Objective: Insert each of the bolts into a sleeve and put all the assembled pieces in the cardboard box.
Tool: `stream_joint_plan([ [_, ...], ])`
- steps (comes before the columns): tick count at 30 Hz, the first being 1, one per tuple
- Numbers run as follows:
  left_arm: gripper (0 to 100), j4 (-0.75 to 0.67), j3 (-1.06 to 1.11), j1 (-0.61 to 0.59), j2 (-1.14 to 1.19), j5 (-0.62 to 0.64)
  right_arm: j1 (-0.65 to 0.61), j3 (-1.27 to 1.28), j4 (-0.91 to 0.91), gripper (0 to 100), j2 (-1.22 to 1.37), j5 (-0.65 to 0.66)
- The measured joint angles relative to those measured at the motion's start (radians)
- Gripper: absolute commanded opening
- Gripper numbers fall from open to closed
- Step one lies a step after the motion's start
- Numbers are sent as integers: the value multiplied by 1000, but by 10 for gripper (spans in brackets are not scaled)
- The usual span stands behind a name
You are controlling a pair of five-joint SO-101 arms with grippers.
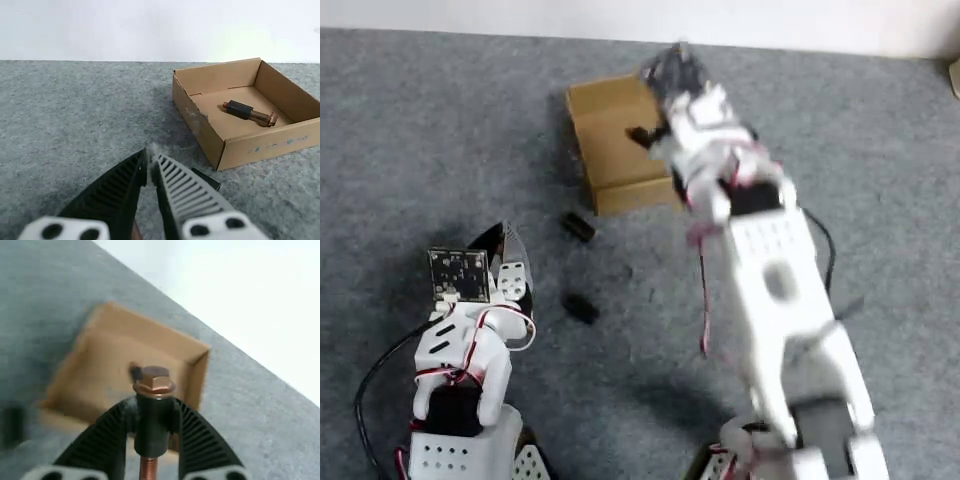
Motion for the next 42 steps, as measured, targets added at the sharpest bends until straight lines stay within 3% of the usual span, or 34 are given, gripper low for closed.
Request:
stream_joint_plan([
  [8, 45, 0, 0, -8, 0, 0, 52, -308, 0, 4, 420, 0],
  [15, 45, 0, 0, -8, 0, 0, 60, -341, 0, 24, 517, 0],
  [20, 46, 0, 0, -8, 0, 0, 61, -342, 0, 352, 519, 6],
  [22, 46, 0, 0, -8, 0, 0, 64, -347, -2, 435, 516, 6],
  [28, 48, 0, 0, -8, 0, 0, 94, -358, 6, 414, 517, 6],
  [33, 48, 0, 0, -8, 0, 0, 114, -377, 118, 414, 512, 3],
  [42, 49, 0, 0, -8, 0, 0, 144, -381, 368, 414, 192, -186],
])
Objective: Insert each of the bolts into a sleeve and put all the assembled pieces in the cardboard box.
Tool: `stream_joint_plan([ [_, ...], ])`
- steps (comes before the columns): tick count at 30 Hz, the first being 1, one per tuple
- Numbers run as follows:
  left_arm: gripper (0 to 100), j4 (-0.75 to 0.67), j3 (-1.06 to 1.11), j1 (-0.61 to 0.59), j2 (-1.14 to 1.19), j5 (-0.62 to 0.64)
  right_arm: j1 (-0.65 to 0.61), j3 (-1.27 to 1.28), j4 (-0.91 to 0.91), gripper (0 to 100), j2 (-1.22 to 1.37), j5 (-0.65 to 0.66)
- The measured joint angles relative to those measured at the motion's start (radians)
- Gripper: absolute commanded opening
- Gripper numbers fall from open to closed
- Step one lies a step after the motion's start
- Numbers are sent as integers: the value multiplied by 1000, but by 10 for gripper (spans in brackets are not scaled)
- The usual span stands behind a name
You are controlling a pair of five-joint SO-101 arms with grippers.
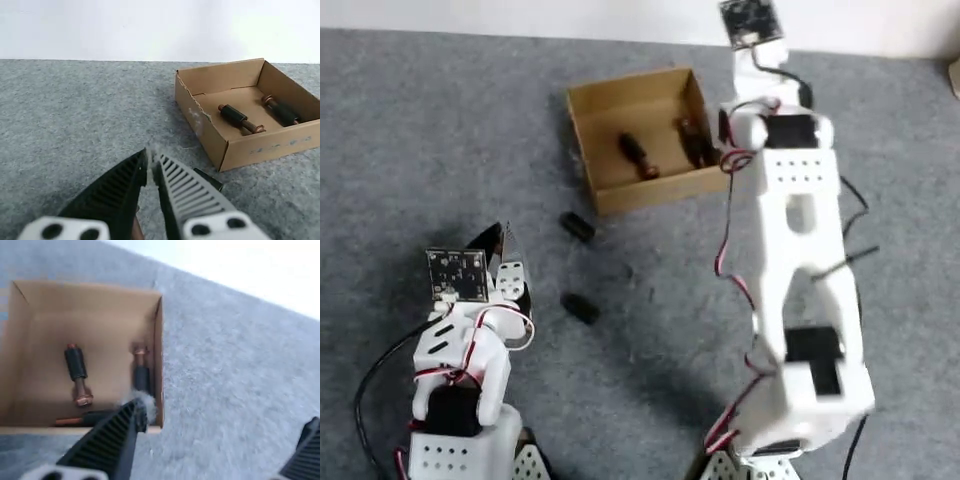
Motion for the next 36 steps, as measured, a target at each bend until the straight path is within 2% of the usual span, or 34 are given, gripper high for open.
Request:
stream_joint_plan([
  [3, 49, 0, 0, 0, 0, 0, -15, 15, 109, 414, -155, -5],
  [6, 49, 0, 0, 0, 0, 0, -83, 61, 206, 414, -311, -5],
  [13, 46, 0, 0, -51, 0, 0, -361, 207, 370, 414, -706, 5],
  [17, 46, 0, 0, -87, 0, 0, -543, 407, 377, 414, -802, 12],
  [21, 46, 5, -60, -172, 0, 0, -589, 672, 236, 414, -772, 14],
  [26, 46, 172, -258, -288, -6, 0, -594, 921, 25, 414, -681, 14],
  [29, 45, 250, -324, -333, -8, 0, -611, 964, -55, 414, -598, 14],
  [36, 45, 256, -330, -351, -8, 0, -678, 964, -201, 414, -354, 14],
])
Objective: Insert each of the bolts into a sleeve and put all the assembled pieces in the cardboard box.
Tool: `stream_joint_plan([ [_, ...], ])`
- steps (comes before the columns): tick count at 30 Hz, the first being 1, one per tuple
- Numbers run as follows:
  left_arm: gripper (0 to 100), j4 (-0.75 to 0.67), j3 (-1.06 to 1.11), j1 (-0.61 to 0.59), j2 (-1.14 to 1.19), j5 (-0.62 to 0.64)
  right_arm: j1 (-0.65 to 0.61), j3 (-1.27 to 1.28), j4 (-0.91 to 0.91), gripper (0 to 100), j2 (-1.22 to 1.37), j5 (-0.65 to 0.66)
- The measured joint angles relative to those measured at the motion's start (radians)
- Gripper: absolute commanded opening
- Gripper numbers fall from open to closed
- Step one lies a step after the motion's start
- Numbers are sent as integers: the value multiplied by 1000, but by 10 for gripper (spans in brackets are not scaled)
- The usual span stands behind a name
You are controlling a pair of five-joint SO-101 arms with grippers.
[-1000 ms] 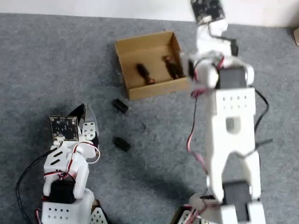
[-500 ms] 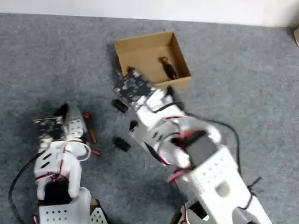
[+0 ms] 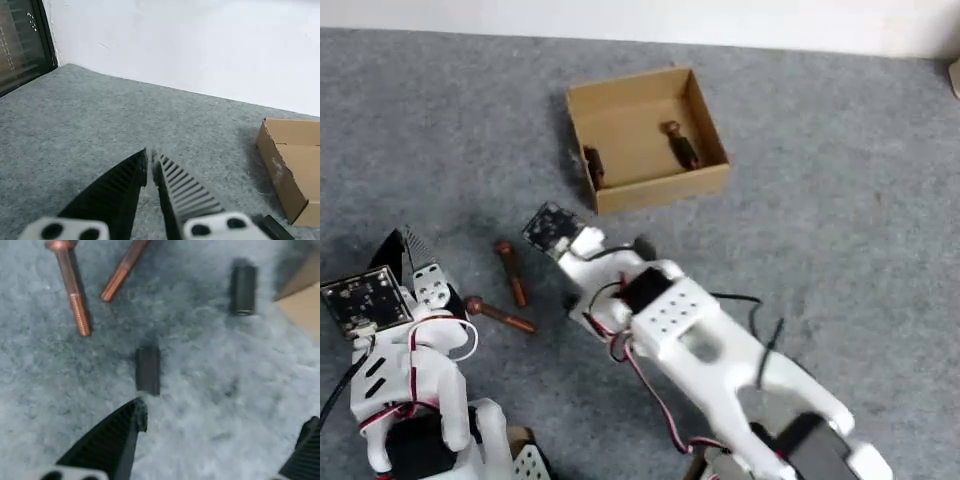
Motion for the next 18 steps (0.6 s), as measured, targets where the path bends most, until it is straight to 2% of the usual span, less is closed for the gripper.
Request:
stream_joint_plan([
  [9, 45, 0, 0, -3, 0, 0, -8, -101, -54, 414, 256, 0],
  [18, 45, 0, 0, -3, 0, 0, -97, -114, -54, 414, 295, 0],
])
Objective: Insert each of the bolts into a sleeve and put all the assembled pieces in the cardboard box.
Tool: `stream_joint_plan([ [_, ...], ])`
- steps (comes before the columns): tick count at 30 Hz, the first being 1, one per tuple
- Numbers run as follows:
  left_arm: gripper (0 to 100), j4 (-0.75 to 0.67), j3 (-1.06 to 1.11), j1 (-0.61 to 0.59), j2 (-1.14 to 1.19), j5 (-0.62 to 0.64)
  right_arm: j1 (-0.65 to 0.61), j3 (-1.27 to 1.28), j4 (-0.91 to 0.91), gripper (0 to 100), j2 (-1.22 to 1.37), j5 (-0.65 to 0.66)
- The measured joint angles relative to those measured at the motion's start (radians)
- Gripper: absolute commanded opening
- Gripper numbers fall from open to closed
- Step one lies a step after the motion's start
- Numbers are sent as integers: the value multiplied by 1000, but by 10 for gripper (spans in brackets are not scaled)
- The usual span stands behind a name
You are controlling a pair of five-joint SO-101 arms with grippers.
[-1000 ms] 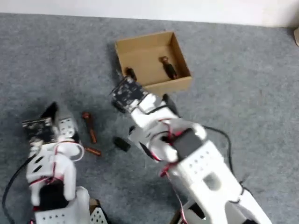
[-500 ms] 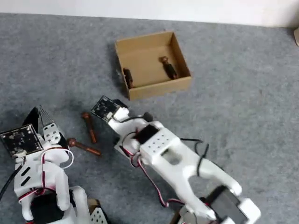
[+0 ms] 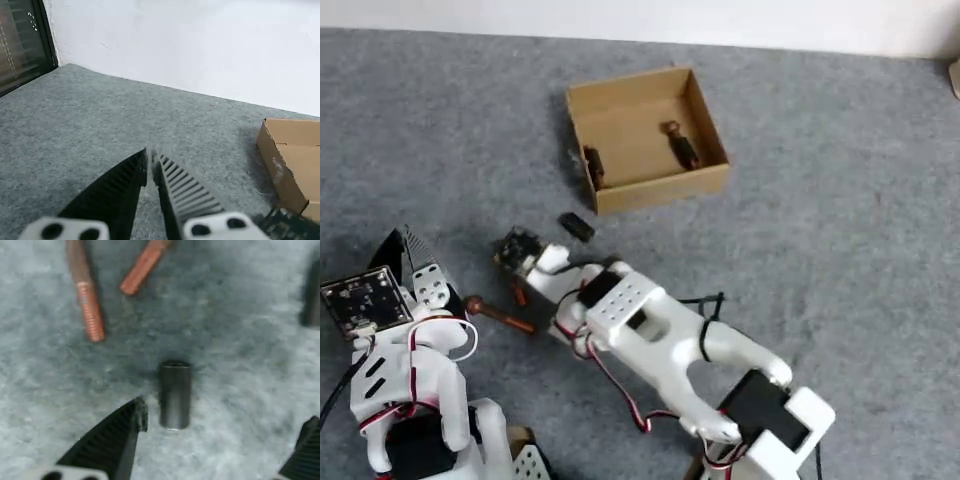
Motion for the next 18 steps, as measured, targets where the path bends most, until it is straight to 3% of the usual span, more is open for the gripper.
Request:
stream_joint_plan([
  [14, 45, 0, 0, 0, 0, 0, -8, -6, -74, 396, 141, -48],
  [16, 45, 0, 0, 0, 0, 0, -8, -29, -61, 306, 170, -48],
  [18, 45, 0, 0, 0, 0, 0, -9, -63, -38, 128, 186, -48],
])
